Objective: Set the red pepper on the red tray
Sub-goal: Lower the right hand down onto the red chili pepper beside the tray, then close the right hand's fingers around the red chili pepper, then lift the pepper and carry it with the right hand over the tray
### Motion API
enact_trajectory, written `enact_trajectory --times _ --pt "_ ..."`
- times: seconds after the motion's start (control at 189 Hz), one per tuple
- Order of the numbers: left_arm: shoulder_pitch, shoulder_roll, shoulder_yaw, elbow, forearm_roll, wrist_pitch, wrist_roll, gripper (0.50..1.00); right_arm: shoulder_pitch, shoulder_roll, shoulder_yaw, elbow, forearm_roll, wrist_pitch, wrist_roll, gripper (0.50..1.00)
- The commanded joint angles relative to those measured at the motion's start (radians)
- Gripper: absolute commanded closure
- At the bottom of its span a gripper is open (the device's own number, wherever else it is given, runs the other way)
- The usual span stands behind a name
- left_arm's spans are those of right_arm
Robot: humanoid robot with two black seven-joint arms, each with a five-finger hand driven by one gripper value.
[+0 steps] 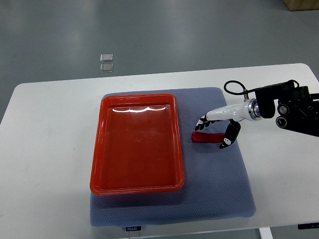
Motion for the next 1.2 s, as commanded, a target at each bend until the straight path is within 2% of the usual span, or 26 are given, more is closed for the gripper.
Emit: enact_trajectory --times 0.0,0.297,0.408,0.668,0.774,1.06,1.192 --pt "0.000 0.000 0.000 0.000 0.000 0.000 0.000 0.500 -0.002 0.006 0.000 -0.003 -0.008 -0.001 0.000 0.701" --pt "0.000 0.000 0.000 0.000 0.000 0.000 0.000 0.500 -0.016 0.016 0.000 -0.004 -0.016 -0.002 0.002 0.718" --pt "0.000 0.000 0.000 0.000 0.000 0.001 0.000 0.500 -0.016 0.021 0.000 -0.004 -0.022 -0.002 0.002 0.742" --pt "0.000 0.000 0.000 0.000 0.000 0.001 0.000 0.500 -0.014 0.026 0.000 -0.004 -0.026 -0.002 0.002 0.932" --pt "0.000 0.000 0.000 0.000 0.000 0.000 0.000 0.500 -0.014 0.026 0.000 -0.004 -0.037 -0.001 0.002 0.989" --pt "0.000 0.000 0.000 0.000 0.000 0.000 0.000 0.500 0.006 0.010 0.006 -0.006 -0.033 -0.001 0.006 0.993" --pt "0.000 0.000 0.000 0.000 0.000 0.000 0.000 0.500 0.069 0.019 0.011 -0.027 -0.026 -0.001 0.009 0.991"
